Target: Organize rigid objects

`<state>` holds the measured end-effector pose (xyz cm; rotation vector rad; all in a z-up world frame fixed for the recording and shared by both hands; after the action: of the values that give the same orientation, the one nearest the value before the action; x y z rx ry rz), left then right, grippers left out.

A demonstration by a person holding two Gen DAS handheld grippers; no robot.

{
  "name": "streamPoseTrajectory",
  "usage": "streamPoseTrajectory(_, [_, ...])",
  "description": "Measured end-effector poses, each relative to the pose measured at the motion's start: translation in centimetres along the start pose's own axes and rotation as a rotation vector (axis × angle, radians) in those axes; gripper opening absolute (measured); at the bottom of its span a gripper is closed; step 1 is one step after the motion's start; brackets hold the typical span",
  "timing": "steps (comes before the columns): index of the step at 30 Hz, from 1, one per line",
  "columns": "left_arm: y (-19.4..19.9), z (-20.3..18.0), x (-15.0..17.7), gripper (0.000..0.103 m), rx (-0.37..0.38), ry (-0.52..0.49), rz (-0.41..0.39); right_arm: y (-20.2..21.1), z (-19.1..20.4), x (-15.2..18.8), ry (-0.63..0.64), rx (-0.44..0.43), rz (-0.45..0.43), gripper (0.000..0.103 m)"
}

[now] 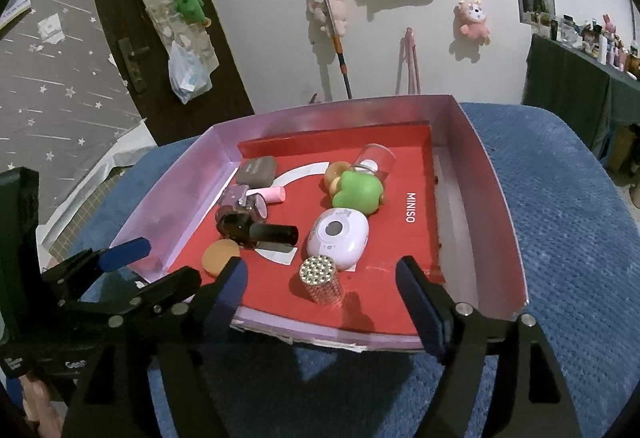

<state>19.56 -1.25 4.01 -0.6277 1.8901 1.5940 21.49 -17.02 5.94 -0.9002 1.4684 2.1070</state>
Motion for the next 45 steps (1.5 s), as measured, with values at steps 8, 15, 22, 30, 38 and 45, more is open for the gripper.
streamPoseTrajectory(8, [0.9,0.3,0.6,0.095,-0.036,0.002,-0.016,0.8,0.2,0.4,-0.006,0.003,-0.018,0.084])
streamPoseTrajectory(15, [1.1,0.7,1.3,0.095,-0.073,0.002,-0.025,1.2,0.2,1.0,-0.009,0.025,-0.038,0.094])
streamPoseTrajectory(22, [1.0,1.5,2.0,0.095,-0.101,0.024,-0.025,1.7,0.4,1.5,0.010,0.070,-0.067,0.100])
streamPoseTrajectory(30, [0.8,2.0,2.6,0.095,-0.125,0.031,-0.025,1.8,0.4,1.8,0.007,0.105,-0.085,0.102])
streamPoseTrajectory(38, [0.7,1.8,2.6,0.098,-0.134,0.023,-0.024,1.3,0.0,2.3,-0.013,0.110,-0.068,0.102])
streamPoseTrajectory(45, [0.5,1.9,2.6,0.099,-0.117,0.039,-0.013,0.9,-0.1,2.6,-0.013,0.107,-0.057,0.102])
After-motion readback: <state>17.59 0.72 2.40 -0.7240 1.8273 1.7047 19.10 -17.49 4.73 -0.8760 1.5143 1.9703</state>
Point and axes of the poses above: each gripper's, at about its wrist camera, not at the fingertips, and y roughly against the way its jaws point, z to its left, x to its underside, the point moved 4 cm from there along -y, roughly the way its jaws point, and after that the axes turned 1 degree about x, right-handed, at the moved point
